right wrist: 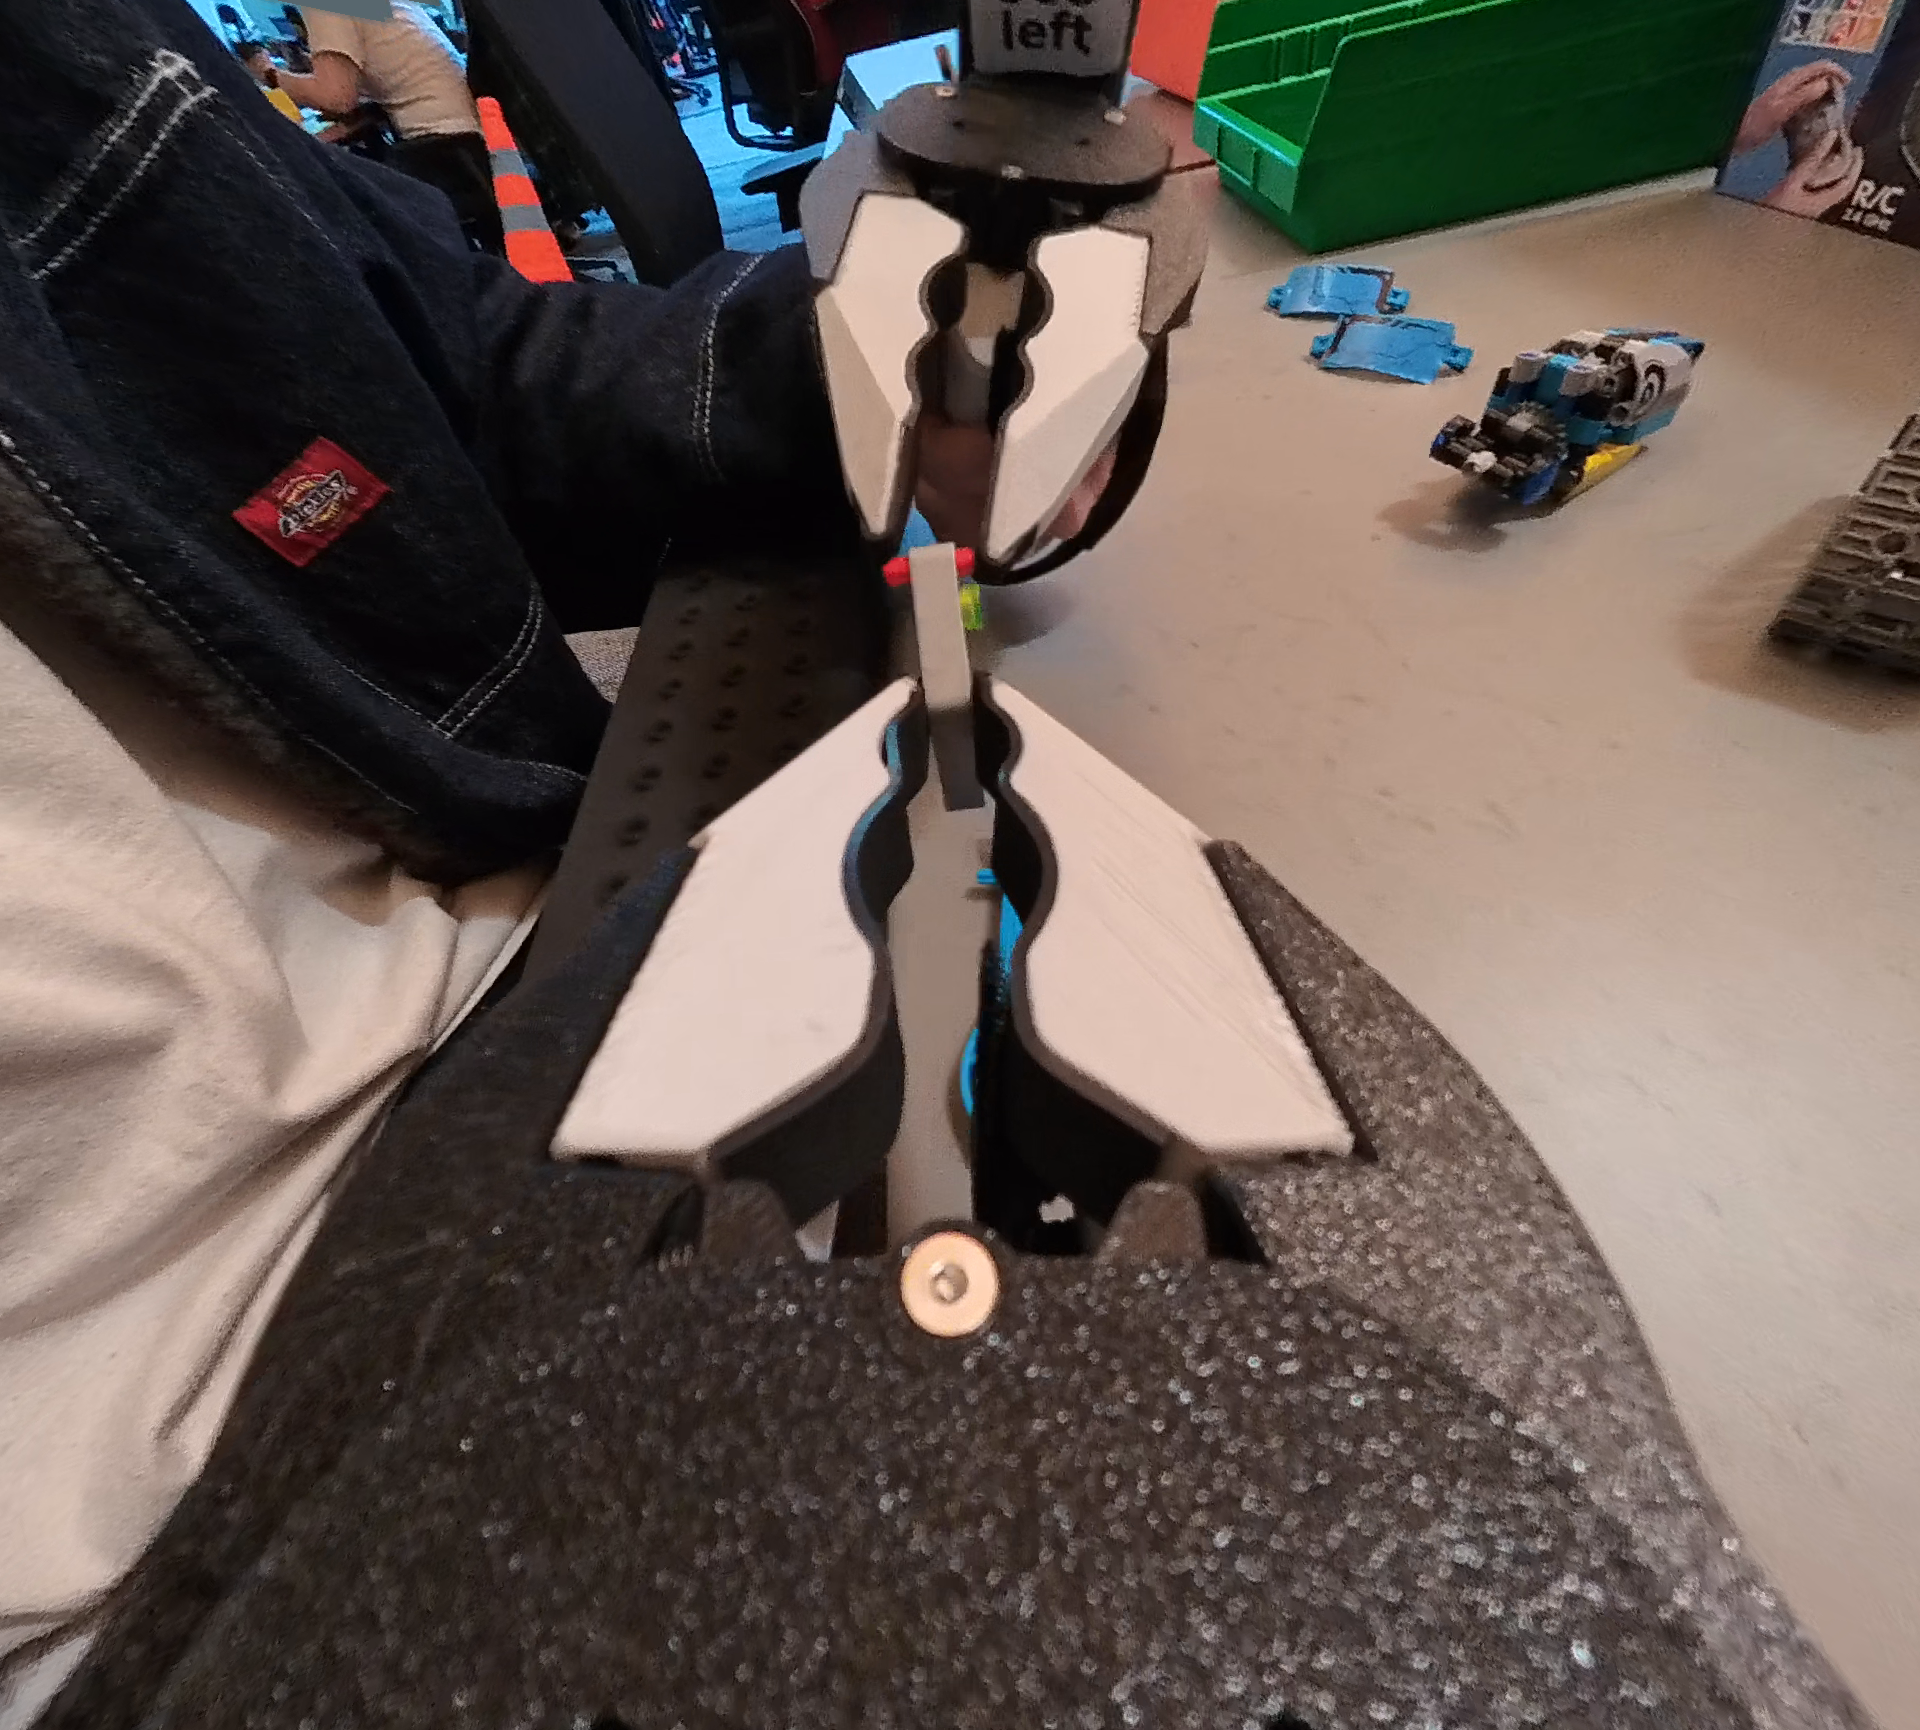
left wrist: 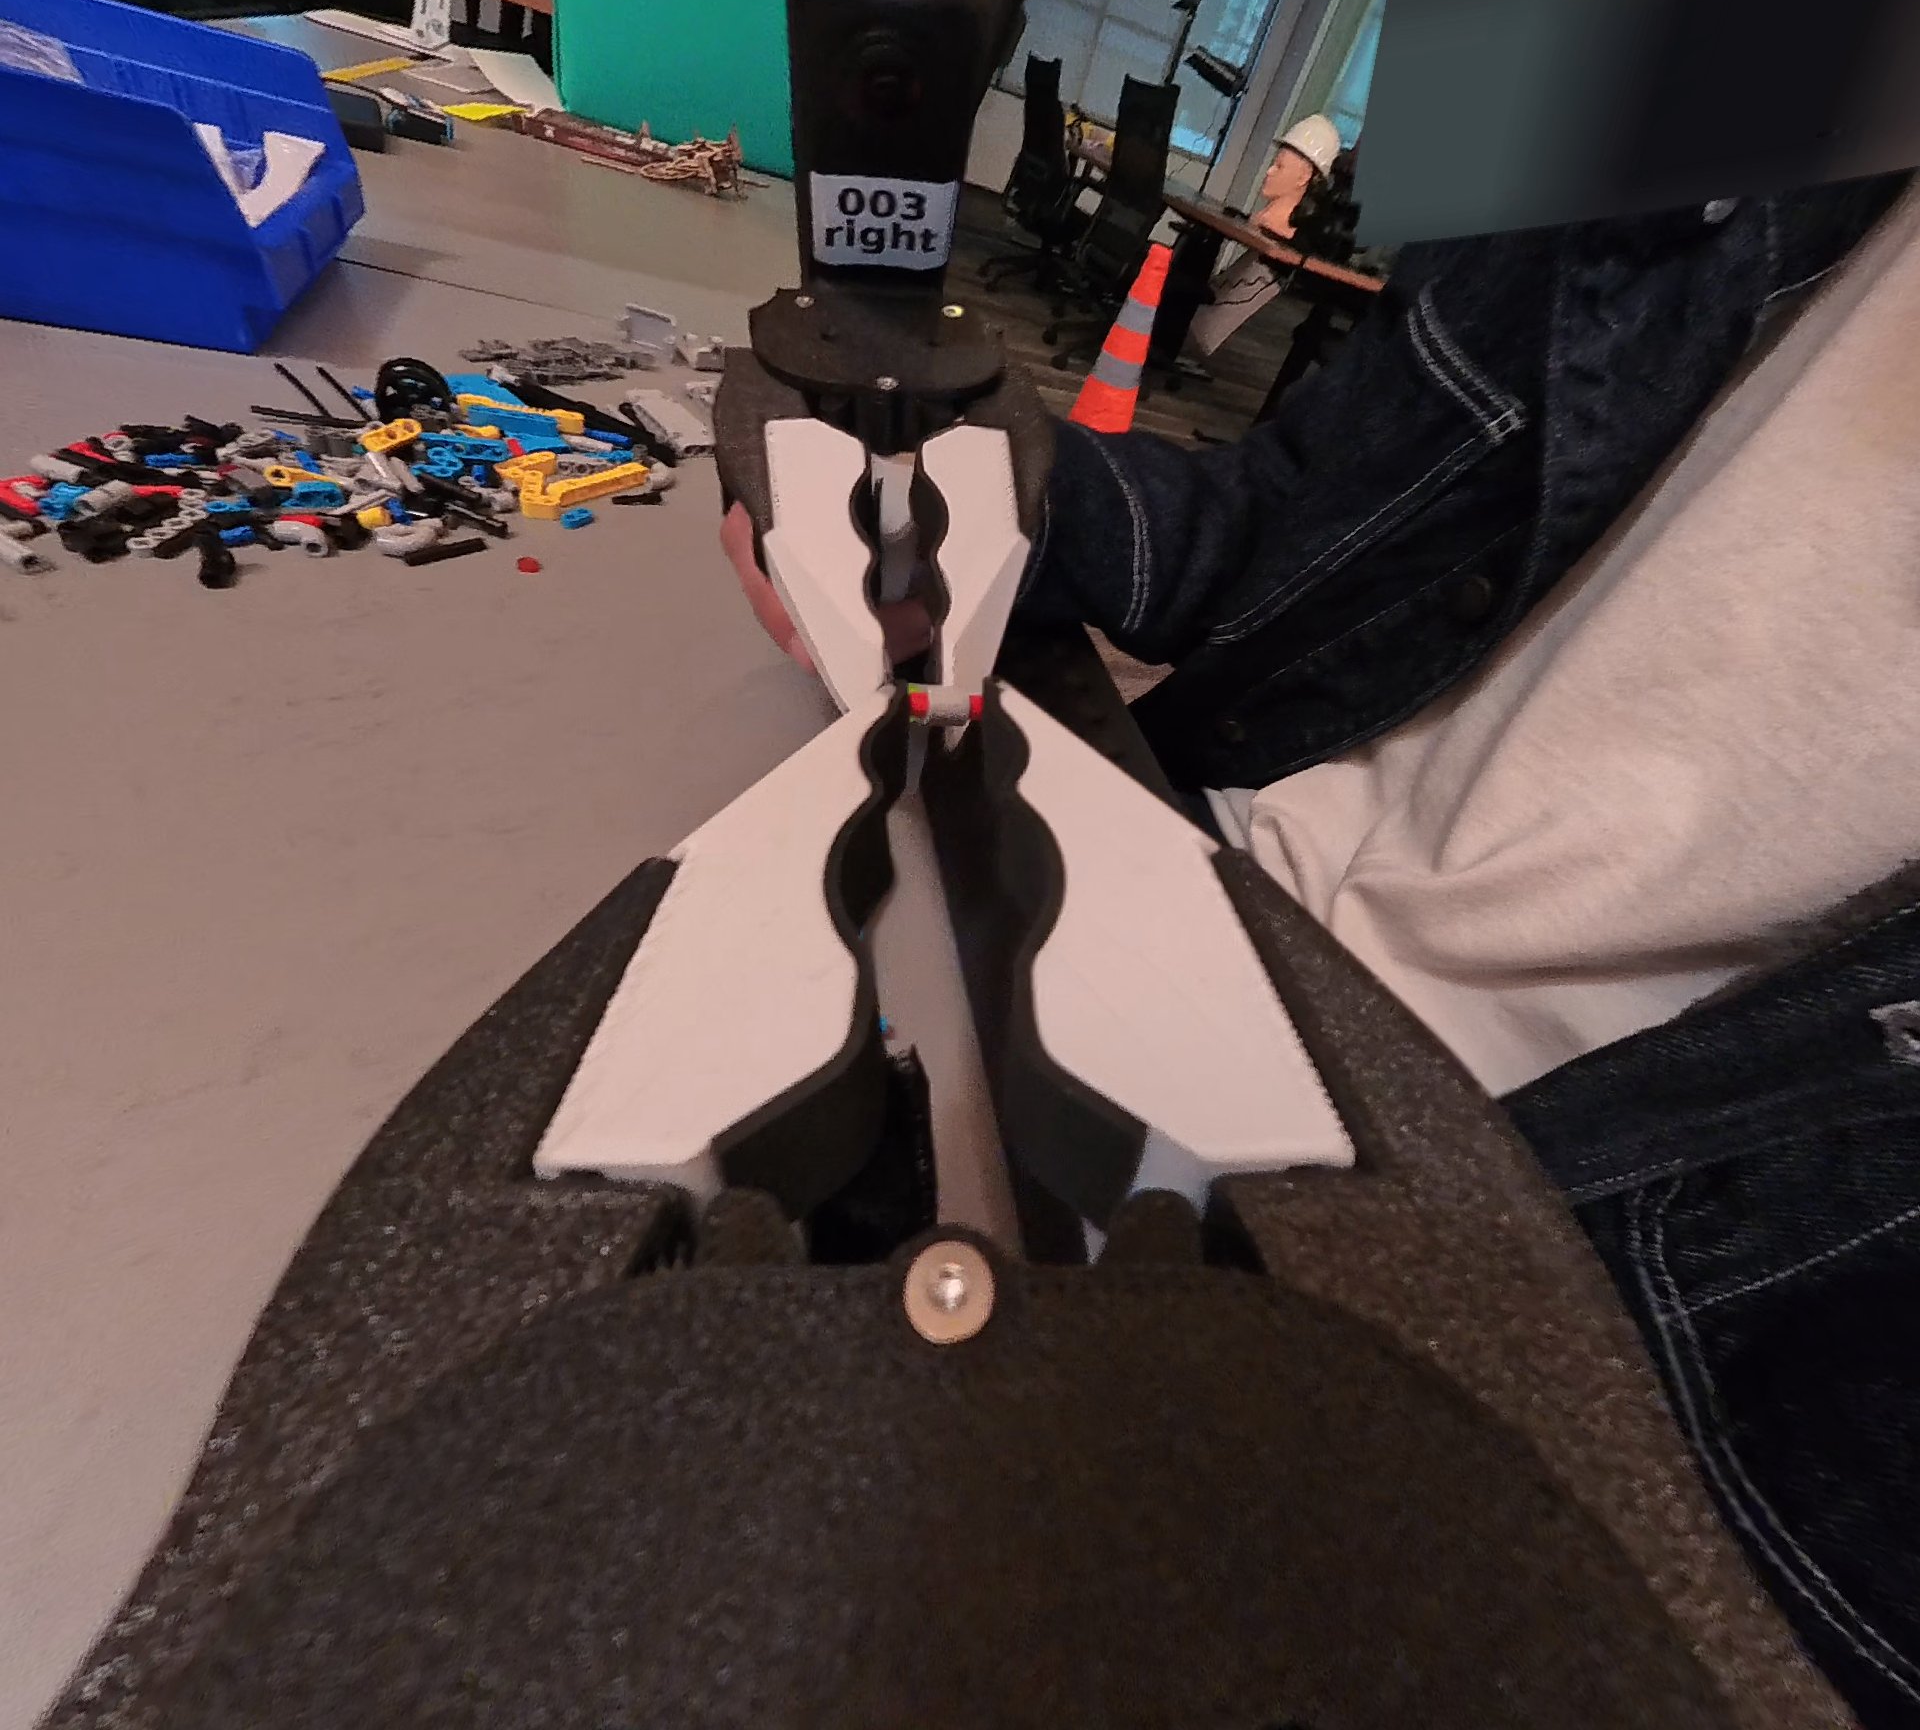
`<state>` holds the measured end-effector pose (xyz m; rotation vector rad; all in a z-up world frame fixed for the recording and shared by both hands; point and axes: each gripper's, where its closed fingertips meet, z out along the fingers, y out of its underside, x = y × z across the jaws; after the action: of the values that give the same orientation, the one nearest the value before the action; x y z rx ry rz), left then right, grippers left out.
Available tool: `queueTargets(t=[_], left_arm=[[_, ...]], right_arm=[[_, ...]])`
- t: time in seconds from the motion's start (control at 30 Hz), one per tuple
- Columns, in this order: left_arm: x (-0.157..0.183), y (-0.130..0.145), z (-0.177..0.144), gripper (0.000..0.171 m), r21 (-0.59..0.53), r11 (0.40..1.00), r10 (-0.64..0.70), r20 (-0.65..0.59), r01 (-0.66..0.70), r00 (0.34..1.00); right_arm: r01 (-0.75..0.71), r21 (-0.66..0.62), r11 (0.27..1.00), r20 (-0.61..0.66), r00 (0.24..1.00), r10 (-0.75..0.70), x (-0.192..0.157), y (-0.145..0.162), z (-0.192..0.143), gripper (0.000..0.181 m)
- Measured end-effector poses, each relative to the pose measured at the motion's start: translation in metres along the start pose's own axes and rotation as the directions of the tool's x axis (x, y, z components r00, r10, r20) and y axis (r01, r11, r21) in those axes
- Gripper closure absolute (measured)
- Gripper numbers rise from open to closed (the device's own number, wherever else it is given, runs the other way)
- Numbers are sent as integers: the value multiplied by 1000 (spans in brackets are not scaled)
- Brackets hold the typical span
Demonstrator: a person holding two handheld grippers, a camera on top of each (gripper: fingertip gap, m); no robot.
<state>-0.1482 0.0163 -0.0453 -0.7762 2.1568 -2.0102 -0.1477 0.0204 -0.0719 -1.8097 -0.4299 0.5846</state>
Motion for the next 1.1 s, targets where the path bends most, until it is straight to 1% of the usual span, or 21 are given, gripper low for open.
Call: queueTargets(t=[0.17, 0.27, 0.37, 0.47, 0.63, 0.7, 0.77, 0.83, 1.07, 1.1], left_arm=[[0, -5, -1, 162, 19, 1000, 22, 10, -22, 1000], [1, -3, -1, 162, 18, 1000, 7, -5, -7, 1000], [1, -4, -1, 162, 23, 1000, 15, -1, -15, 1000], [-1, -1, 1, 162, 0, 998, 66, 35, -66, 997], [-1, 4, 5, 162, -44, 991, 130, 63, -127, 990], [-3, 7, 6, 162, -61, 989, 137, 75, -133, 988], [-4, 8, 7, 162, -67, 989, 139, 83, -134, 987], [-5, 8, 7, 163, -68, 988, 147, 90, -141, 985], [-1, 9, 8, 163, -64, 989, 135, 67, -130, 989], [-1, 8, 9, 165, -59, 990, 133, 68, -129, 989]], right_arm=[[45, 37, 998, -67, 997, -43, 4, -7, -2, 174], [32, 11, 999, -41, 999, -31, 1, -4, 1, 175], [26, 18, 999, -41, 999, -25, 1, -5, 0, 174], [9, 9, 1000, -57, 998, -9, 5, -3, 0, 173], [35, -40, 999, -68, 997, -38, 5, 4, 4, 173], [25, -60, 998, -60, 998, -29, 5, 8, 5, 174], [-25, -63, 998, -15, 1000, 24, 3, 9, 4, 175], [-55, -60, 997, 3, 998, 55, 3, 9, 4, 175], [-120, -55, 991, 74, 990, 124, -2, 8, 3, 174], [-123, -48, 991, 64, 990, 126, -1, 7, 2, 174]])
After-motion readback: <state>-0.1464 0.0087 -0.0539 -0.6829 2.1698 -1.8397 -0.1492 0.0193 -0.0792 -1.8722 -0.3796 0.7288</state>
